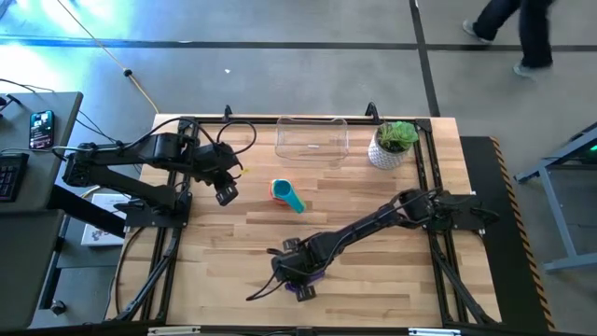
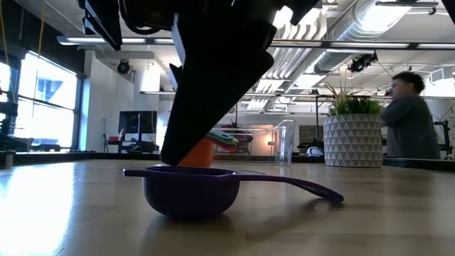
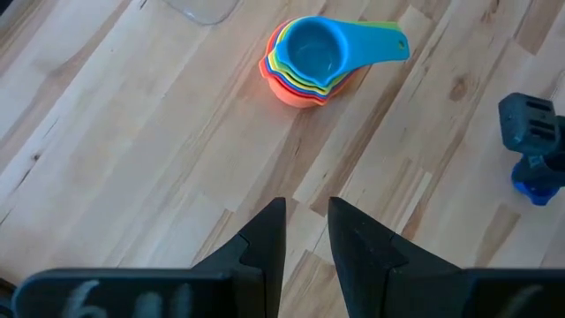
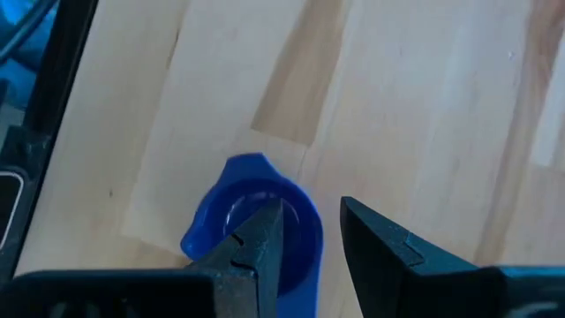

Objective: Nest measuring cups in basket
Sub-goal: Stack the violet measuring cup on the top of the blue measuring cup

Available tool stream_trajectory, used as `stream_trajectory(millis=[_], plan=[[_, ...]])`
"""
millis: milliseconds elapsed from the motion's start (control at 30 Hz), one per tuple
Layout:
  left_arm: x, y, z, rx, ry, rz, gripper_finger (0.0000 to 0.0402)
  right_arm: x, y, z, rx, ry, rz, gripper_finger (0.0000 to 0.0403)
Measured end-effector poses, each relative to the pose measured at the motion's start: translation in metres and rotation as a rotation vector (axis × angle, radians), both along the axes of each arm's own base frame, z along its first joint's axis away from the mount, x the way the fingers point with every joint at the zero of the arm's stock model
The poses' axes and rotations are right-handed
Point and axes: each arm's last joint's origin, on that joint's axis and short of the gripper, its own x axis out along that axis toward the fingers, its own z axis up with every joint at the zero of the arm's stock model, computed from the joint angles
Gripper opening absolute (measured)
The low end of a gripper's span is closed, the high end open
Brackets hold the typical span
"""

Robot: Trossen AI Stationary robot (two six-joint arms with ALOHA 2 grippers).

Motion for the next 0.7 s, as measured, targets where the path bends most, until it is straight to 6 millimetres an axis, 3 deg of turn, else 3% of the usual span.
stream_trajectory(millis=[300, 700], plan=[[0.000, 0.000, 0.000, 0.001, 0.000, 0.000, 0.0078, -0.001, -0.001, -0.008, -0.029, 0.032, -0.009, 0.0096], [0.000, 0.000, 0.000, 0.005, 0.001, 0.001, 0.0078, 0.000, -0.008, -0.016, 0.002, 0.097, -0.065, 0.0013]])
